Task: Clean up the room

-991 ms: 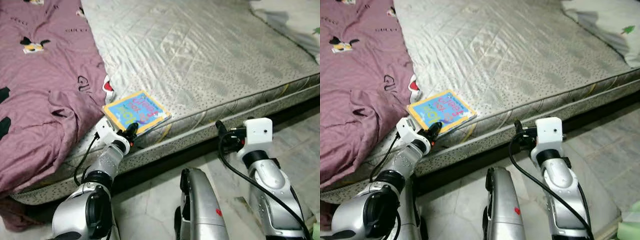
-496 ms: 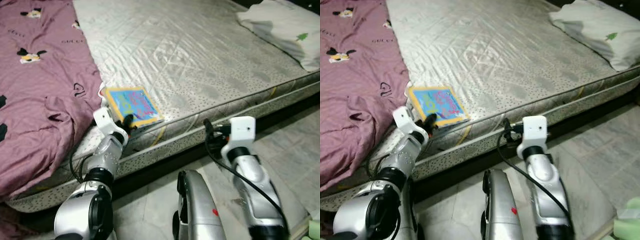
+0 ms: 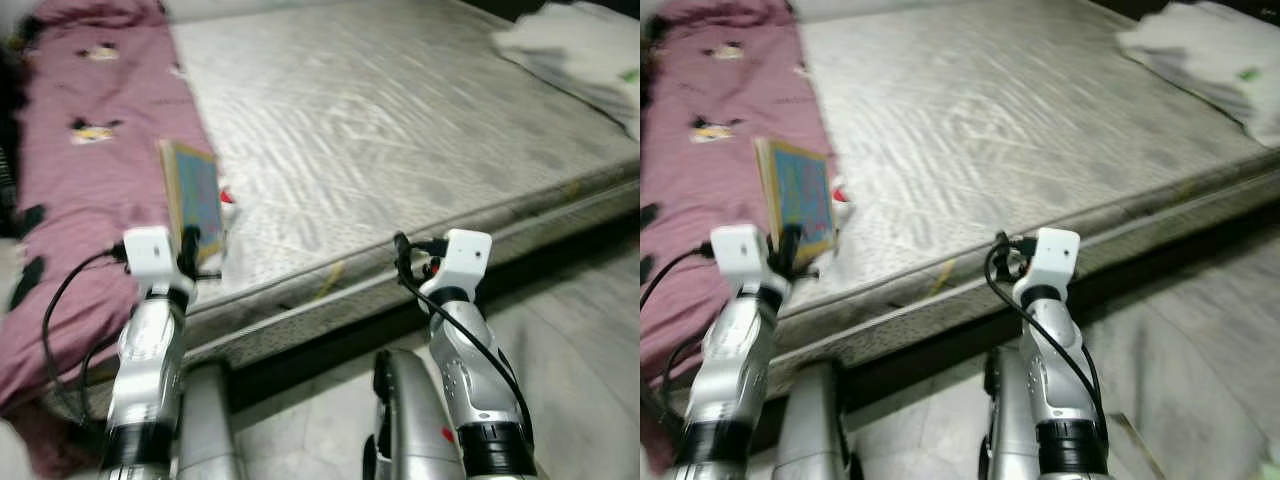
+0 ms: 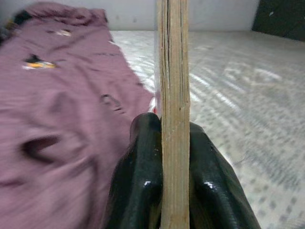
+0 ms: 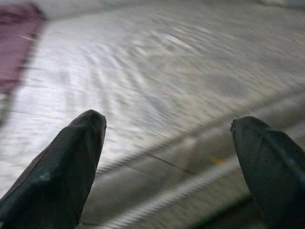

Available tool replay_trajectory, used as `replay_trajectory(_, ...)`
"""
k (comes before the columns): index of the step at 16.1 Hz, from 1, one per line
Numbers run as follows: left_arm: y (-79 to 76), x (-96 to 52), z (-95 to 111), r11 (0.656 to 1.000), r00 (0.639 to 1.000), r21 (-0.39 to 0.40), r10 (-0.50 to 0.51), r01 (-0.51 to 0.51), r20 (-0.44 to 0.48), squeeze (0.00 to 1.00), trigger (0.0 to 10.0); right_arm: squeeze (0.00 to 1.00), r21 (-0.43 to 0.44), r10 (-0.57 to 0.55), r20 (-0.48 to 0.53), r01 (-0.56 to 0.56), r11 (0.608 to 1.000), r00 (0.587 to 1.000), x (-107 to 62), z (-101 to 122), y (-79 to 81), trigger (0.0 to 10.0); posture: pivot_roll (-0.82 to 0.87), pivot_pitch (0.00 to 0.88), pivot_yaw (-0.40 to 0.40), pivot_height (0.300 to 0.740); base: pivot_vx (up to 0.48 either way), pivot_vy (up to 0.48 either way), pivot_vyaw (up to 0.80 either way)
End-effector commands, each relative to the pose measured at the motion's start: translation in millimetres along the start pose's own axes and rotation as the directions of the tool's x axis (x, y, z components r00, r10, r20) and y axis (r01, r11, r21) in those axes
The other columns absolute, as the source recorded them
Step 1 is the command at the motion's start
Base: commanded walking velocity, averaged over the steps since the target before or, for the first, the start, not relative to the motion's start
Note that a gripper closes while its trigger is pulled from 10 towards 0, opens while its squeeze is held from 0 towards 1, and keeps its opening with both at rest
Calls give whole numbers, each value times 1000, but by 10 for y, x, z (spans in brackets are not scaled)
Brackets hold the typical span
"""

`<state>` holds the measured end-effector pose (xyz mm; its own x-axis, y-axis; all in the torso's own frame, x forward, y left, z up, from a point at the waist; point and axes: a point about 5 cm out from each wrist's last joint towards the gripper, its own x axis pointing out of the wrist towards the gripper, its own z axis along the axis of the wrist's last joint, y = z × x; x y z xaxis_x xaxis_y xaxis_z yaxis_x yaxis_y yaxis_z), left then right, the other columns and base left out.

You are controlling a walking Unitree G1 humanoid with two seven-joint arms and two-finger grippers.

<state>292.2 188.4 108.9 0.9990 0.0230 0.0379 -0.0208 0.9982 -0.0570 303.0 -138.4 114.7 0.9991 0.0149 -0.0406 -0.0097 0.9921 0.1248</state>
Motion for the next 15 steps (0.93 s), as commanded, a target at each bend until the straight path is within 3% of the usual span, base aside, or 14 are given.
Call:
replay_trajectory(1,-18,-52,200,998,997,66,-9,4,75,0,0,0,-14,39,35,-39,999,999,-21,35,73,10000,89,0,60,482,0,0,0)
replay_trajectory(3,-6,-219,213,988,997,153,3,-14,73,0,0,0,-44,51,42,-49,998,998,-61,21,145,10000,88,0,60,482,0,0,0)
replay_trajectory(4,-25,-246,229,979,997,199,20,-35,80,0,6627,0,-64,25,-1,-25,998,1000,-79,-21,173,10000,83,0,60,482,0,0,0)
replay_trajectory(5,-118,-246,248,967,996,252,4,-26,89,0,10000,0,61,109,10,-109,992,994,-130,-10,255,10000,84,0,58,482,0,0,0)
replay_trajectory(6,-151,-244,254,958,997,284,27,-48,76,0,10000,0,37,111,25,-112,993,993,-141,-5,261,10000,84,0,56,482,0,0,0)
replay_trajectory(7,-242,-235,240,961,998,276,-32,16,52,0,10000,0,69,120,48,-123,990,992,-149,1,277,10000,81,0,55,482,0,0,0)
replay_trajectory(8,-306,-242,219,974,996,211,-85,76,36,0,10000,0,74,120,53,-124,990,991,-140,3,292,10000,79,0,52,482,0,0,0)
replay_trajectory(11,-375,-240,216,977,995,193,-92,85,31,0,10000,0,119,157,65,-164,979,985,-117,48,332,10000,86,0,36,496,0,0,0)
replay_trajectory(15,-279,-250,182,987,1000,162,2,-4,12,0,10000,0,162,185,84,-197,967,979,-86,112,387,10000,91,0,24,546,0,0,0)
